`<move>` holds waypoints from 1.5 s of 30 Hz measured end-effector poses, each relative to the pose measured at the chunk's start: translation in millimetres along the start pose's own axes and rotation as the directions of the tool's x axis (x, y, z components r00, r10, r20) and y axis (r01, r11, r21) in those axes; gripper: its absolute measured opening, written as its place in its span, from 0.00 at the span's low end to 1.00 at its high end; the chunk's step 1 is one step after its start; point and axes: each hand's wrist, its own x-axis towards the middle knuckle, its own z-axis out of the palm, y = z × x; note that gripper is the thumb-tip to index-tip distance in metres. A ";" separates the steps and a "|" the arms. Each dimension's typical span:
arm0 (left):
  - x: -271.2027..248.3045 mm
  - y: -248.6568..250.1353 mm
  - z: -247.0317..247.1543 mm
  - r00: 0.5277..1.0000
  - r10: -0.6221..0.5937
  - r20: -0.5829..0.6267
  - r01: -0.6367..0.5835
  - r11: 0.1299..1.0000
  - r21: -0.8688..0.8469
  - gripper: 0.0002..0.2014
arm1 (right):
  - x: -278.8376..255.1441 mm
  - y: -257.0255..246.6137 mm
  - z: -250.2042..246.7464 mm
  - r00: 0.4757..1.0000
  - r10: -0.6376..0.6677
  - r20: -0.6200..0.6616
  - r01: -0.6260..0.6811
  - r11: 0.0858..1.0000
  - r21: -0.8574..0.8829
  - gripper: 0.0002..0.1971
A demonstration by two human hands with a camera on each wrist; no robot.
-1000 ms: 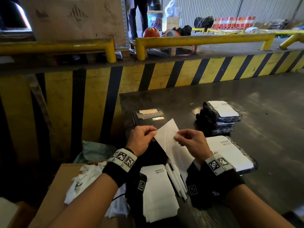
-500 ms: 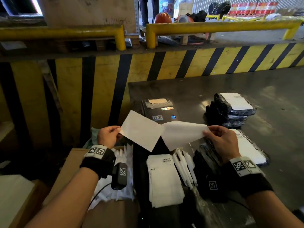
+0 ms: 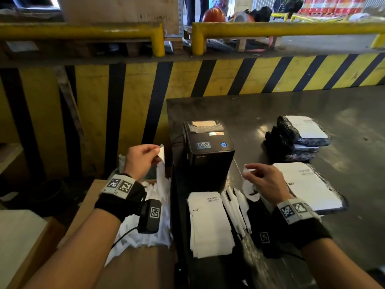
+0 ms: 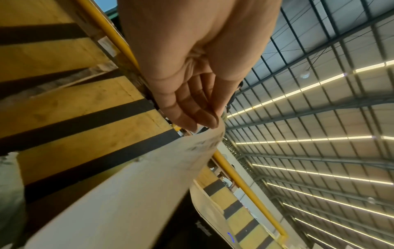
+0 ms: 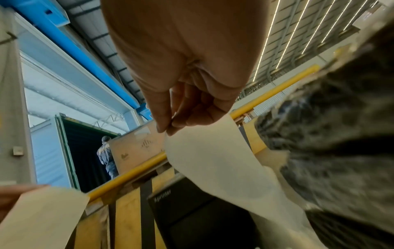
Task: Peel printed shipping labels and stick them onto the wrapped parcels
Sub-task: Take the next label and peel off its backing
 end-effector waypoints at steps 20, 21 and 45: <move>-40.8 2.3 82.5 0.971 -0.090 0.220 0.095 0.995 -0.011 0.08 | -10.9 84.7 66.6 0.922 0.356 0.152 -0.359 0.933 -0.005 0.14; -41.4 2.7 84.8 0.970 -0.092 0.227 0.095 0.996 -0.002 0.08 | -11.0 86.5 67.2 0.919 0.361 0.162 -0.363 0.932 -0.014 0.14; -29.9 130.0 294.3 0.930 0.044 0.366 0.052 0.967 -0.248 0.07 | 59.7 6.8 -135.5 0.971 -0.123 -0.206 0.121 0.992 -0.020 0.08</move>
